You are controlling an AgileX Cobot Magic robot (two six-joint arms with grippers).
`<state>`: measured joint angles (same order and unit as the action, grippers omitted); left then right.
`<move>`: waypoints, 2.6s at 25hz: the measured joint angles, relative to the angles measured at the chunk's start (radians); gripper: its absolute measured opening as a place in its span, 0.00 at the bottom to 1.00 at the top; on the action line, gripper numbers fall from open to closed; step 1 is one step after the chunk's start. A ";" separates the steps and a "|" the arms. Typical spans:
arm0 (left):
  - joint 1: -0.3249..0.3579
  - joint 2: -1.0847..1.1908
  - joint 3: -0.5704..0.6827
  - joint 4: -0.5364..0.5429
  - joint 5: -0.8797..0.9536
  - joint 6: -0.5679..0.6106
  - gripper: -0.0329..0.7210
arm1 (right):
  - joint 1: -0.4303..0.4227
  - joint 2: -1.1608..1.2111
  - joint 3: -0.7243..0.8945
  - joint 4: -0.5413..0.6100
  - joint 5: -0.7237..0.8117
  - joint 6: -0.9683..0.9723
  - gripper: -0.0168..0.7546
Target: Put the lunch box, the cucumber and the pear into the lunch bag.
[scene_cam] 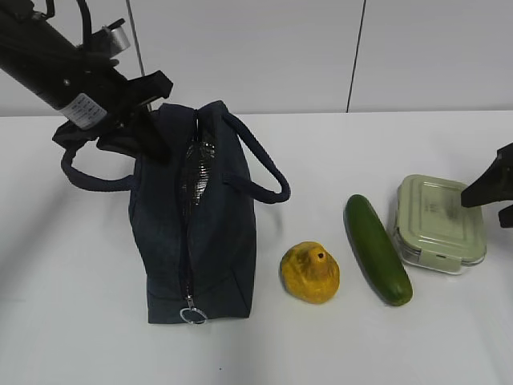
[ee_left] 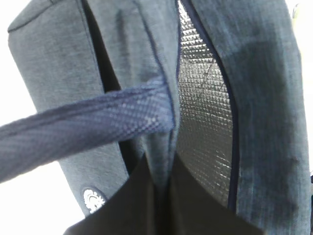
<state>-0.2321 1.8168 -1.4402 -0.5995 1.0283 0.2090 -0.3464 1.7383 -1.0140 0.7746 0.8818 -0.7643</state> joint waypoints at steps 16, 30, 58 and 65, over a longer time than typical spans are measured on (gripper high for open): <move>0.000 0.000 0.000 0.000 0.007 0.000 0.05 | 0.000 0.035 -0.020 -0.009 -0.048 0.000 0.81; 0.000 0.000 0.000 0.000 0.011 0.000 0.05 | 0.000 0.202 -0.058 0.082 -0.001 -0.019 0.84; 0.000 0.000 0.000 -0.042 0.006 0.015 0.05 | 0.003 0.218 -0.185 0.451 0.257 -0.110 0.49; 0.000 0.000 0.000 -0.186 0.007 0.131 0.05 | 0.136 0.111 -0.193 0.552 0.250 -0.110 0.49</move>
<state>-0.2321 1.8168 -1.4402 -0.7855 1.0349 0.3397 -0.2101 1.8488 -1.2066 1.3264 1.1321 -0.8741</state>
